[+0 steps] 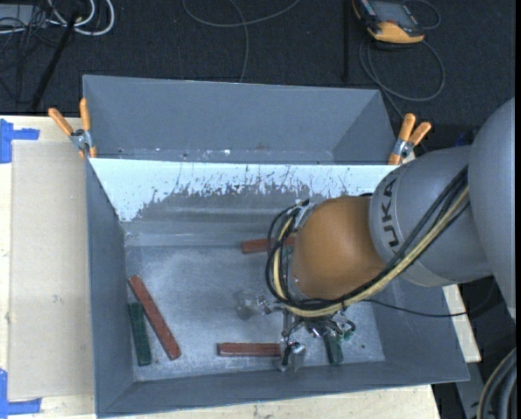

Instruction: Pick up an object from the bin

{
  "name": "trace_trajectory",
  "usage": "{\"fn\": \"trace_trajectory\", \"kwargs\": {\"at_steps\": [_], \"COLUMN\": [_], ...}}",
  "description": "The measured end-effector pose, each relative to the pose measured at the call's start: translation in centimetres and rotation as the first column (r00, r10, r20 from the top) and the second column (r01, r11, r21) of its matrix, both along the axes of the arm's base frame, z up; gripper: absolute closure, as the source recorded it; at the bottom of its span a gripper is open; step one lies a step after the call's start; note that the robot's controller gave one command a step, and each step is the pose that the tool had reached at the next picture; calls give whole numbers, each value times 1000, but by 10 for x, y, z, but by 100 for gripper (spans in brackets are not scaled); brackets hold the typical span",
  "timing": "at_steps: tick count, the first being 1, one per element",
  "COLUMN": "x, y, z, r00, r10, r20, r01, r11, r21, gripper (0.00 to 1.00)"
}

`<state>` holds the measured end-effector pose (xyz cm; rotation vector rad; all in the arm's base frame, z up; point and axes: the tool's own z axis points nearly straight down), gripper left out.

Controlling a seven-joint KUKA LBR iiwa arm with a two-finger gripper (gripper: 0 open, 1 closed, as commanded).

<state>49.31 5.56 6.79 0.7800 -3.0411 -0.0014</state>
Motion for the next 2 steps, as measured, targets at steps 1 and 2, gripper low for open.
{"fn": "trace_trajectory", "kwargs": {"at_steps": [1, 2], "x": [0, -1], "y": [0, 6], "z": [2, 151], "r00": [1000, 1000], "r10": [-3, 8], "r20": [0, 10], "r01": [3, -8], "r11": [1000, 1000], "r21": [0, 1], "gripper": [100, 100]}}
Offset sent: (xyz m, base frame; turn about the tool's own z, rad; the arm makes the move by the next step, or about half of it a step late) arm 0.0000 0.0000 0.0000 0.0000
